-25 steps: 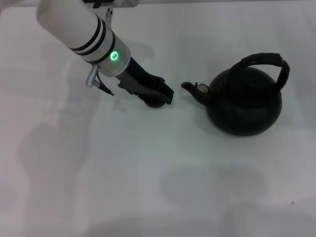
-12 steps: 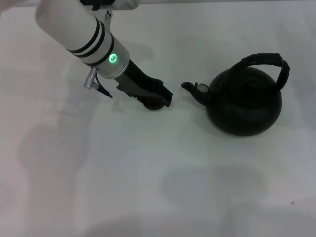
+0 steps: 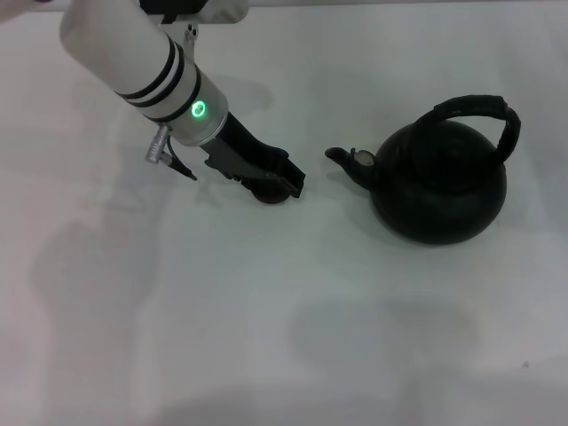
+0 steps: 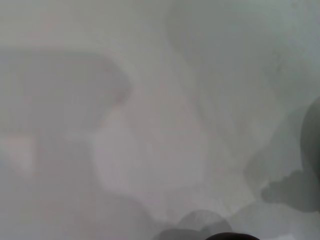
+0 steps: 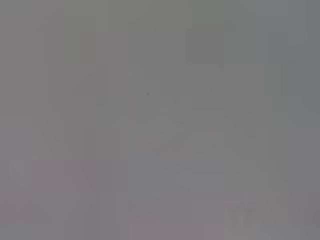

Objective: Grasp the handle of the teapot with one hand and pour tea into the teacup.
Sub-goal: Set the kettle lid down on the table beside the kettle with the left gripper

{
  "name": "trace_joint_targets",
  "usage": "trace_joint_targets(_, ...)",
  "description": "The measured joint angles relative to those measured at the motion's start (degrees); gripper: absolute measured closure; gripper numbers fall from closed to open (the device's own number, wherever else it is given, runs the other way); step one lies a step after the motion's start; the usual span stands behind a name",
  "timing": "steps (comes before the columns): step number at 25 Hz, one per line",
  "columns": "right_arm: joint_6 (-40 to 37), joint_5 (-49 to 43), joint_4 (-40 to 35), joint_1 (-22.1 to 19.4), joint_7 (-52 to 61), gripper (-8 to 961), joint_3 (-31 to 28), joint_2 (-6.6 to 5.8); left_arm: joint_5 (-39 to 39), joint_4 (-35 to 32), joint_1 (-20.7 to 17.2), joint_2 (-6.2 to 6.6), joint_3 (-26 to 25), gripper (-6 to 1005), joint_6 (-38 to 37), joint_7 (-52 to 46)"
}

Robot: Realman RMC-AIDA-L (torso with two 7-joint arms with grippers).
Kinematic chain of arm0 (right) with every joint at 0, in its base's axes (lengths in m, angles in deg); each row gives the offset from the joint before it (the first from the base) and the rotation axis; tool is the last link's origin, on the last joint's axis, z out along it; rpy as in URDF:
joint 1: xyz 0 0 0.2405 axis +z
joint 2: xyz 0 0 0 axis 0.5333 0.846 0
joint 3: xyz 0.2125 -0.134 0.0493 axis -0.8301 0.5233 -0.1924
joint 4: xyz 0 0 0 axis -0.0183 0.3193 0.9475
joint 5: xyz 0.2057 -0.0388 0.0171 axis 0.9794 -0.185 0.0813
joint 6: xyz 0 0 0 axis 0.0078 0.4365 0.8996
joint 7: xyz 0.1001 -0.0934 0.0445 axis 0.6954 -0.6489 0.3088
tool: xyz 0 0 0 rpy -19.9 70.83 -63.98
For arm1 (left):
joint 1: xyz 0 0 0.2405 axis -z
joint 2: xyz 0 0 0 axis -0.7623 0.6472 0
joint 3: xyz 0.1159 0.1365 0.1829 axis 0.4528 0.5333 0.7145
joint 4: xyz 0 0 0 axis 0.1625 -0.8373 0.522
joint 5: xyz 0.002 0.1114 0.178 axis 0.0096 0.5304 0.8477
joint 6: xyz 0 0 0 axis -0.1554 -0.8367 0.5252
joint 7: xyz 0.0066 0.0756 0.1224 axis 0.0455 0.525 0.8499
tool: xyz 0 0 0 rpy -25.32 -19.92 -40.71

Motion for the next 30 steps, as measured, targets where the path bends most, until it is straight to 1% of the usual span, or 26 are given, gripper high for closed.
trace_joint_targets(13, -0.1, 0.0, -0.2, -0.2, -0.3, 99, 0.0, -0.06, 0.1, -1.6, 0.5, 0.12, 0.0, 176, 0.6, 0.5)
trace_joint_targets(20, -0.1, 0.0, -0.2, -0.4, -0.6, 100, -0.1, -0.08, 0.2, -5.0, -0.9, 0.39, 0.0, 127, 3.5, 0.3)
trace_joint_targets(25, -0.1, 0.0, -0.3, -0.8, -0.6, 100, -0.1, -0.09, 0.2, -11.3, -5.0, 0.7, -0.3, 124, 7.9, 0.1)
trace_joint_targets(28, 0.0, 0.0, -0.4, -1.0, -0.6, 100, -0.1, -0.16, 0.2, -18.6, -9.7, 0.83, -0.6, 124, 10.1, -0.1)
trace_joint_targets(30, 0.0, 0.0, -0.5, -1.0, -0.6, 100, -0.1, -0.18, 0.2, -22.2, -12.3, 0.92, -0.8, 125, 10.7, -0.5)
